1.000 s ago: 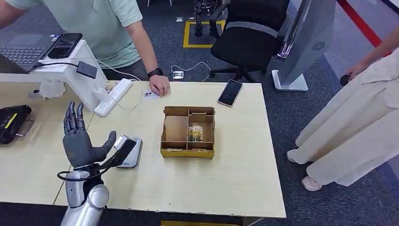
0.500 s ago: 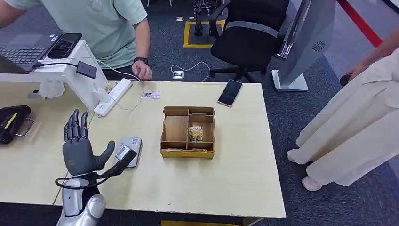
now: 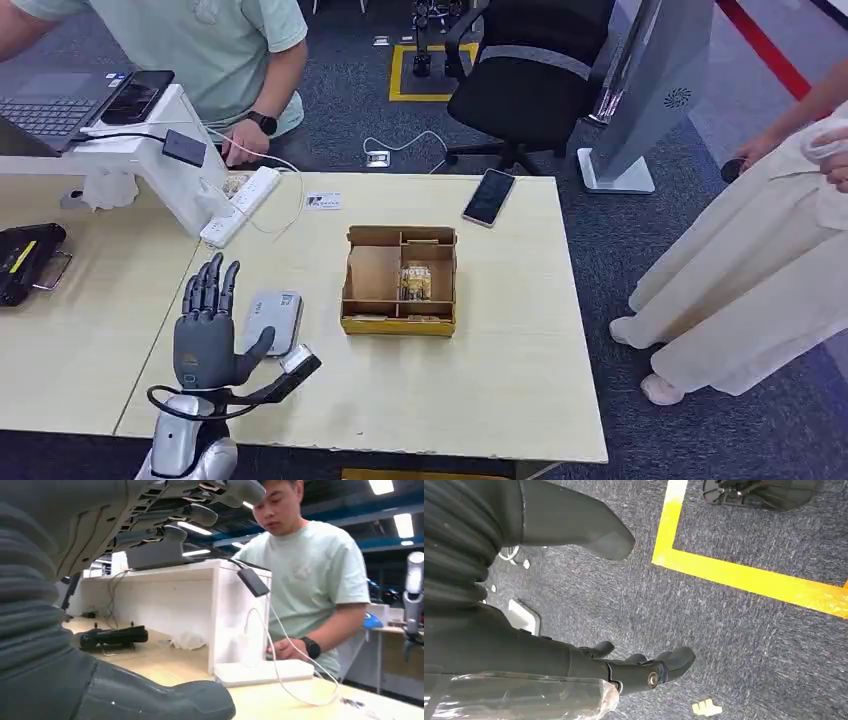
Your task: Pass the card to the sensor for recognition and then transmit it.
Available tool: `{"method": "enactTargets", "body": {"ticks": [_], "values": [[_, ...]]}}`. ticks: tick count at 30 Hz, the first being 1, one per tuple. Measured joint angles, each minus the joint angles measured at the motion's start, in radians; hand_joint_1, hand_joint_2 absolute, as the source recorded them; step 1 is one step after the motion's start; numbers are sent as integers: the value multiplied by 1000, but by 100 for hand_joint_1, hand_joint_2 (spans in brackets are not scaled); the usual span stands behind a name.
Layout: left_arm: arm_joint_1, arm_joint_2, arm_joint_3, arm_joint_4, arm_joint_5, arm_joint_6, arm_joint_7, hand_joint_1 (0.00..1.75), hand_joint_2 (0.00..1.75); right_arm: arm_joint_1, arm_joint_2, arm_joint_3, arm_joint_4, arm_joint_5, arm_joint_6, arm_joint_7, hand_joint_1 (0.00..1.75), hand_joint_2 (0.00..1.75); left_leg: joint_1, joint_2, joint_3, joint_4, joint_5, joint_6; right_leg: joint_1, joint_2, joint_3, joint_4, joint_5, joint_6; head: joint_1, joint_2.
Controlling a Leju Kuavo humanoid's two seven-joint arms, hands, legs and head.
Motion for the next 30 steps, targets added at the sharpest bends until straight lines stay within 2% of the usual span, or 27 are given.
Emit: {"method": "enactTargets", "body": {"ticks": [8,17,24,30], "values": [[-15,10,-44,32,-2,-19,0,0,175,-3,0,0,0,13,1,0,0,175,0,0,0,0,0,0,0,0,0,0,0,0,0,0],[-74,16,-105,95,2,-85,0,0,175,-9,0,0,0,16,14,0,0,175,0,0,0,0,0,0,0,0,0,0,0,0,0,0],[-123,22,-152,135,58,-222,0,0,175,-13,0,0,0,18,18,1,0,175,0,0,0,0,0,0,0,0,0,0,0,0,0,0],[-145,25,-198,153,80,-243,-3,0,175,-15,0,0,0,21,19,6,0,175,0,0,0,0,0,0,0,0,0,0,0,0,0,0]]}}
